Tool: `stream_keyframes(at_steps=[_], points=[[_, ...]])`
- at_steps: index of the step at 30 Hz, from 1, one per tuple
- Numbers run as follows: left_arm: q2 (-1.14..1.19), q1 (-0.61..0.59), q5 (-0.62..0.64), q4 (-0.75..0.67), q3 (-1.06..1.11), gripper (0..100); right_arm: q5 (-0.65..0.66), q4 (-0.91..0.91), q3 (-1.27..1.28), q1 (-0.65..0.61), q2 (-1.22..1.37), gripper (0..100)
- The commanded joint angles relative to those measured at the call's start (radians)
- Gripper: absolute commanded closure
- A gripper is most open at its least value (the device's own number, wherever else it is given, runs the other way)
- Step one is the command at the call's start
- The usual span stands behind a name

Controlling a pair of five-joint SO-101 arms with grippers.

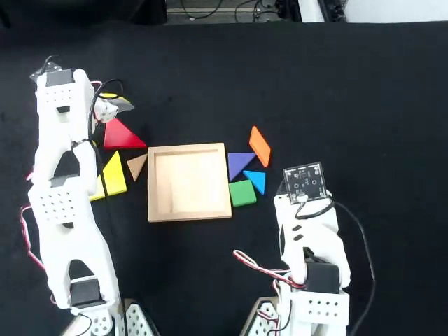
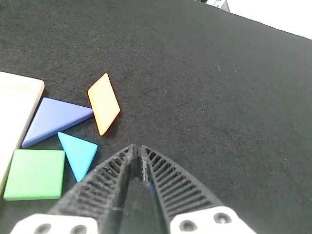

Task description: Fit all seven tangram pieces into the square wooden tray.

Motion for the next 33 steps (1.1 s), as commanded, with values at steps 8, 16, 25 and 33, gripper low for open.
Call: stream_keyframes(at_steps=[8,16,25,33], points=[[0.051,0.007,0.008,-0.026,0.019,53,-0.006,0.003,-0.001,0.011,-0.031,98.3],[0.118,0.016,0.009,-0.020,-0.081,53,-0.006,0.003,-0.001,0.011,-0.031,98.3],[0.149,0.027,0.037,-0.018,-0.096,53,-0.006,0.003,-0.001,0.011,-0.031,98.3],[0.141,0.038,0.106,-0.018,-0.097,55,-0.006,0.005,-0.001,0.011,-0.031,98.3]])
